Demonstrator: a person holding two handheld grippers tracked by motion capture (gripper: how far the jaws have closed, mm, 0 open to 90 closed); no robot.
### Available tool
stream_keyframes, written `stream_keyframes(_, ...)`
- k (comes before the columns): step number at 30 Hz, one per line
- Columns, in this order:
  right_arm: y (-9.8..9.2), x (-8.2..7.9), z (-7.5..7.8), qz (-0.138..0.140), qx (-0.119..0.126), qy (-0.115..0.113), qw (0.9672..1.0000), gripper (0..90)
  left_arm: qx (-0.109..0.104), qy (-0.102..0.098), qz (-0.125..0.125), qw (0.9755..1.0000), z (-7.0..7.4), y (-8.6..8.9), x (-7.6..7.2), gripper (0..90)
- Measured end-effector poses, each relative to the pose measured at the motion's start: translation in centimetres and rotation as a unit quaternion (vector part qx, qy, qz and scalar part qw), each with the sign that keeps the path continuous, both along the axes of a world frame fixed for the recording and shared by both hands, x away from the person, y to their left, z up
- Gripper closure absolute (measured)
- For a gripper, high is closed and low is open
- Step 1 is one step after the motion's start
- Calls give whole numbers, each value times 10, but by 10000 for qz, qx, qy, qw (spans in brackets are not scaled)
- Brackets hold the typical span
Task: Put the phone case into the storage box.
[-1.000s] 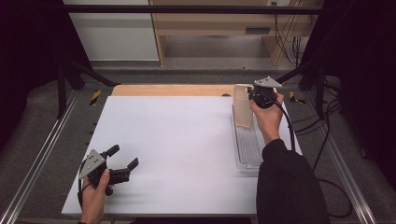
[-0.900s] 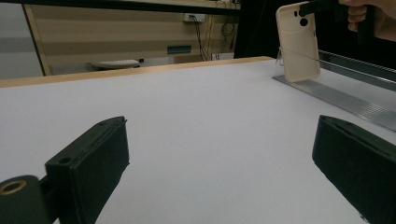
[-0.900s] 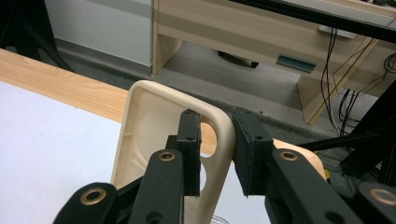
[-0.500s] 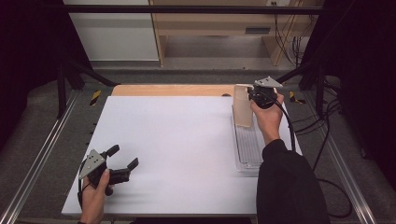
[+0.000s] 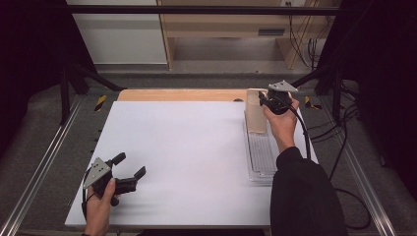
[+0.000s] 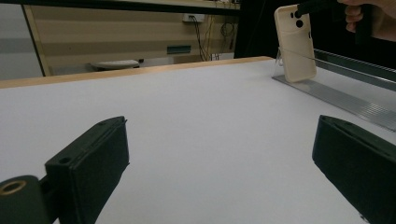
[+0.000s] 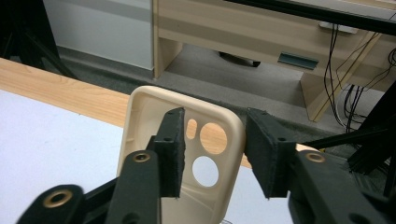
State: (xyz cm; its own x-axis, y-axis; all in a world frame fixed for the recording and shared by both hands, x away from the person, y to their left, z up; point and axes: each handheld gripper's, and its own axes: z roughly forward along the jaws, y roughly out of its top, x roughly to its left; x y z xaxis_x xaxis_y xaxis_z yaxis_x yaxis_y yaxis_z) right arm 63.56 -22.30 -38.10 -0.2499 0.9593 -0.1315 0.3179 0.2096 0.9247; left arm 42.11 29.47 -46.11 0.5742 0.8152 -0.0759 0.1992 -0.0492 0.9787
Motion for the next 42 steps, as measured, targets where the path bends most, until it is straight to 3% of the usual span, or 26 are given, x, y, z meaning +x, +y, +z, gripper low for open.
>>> stream_keyframes(8,0,0,1,-41,58,-26,10000,499,11,0,-1,10000,0,1,0,35)
stream_keyframes(42,4,-9,10,48,320,85,9994,352,17,-2,-1,10000,0,1,0,34)
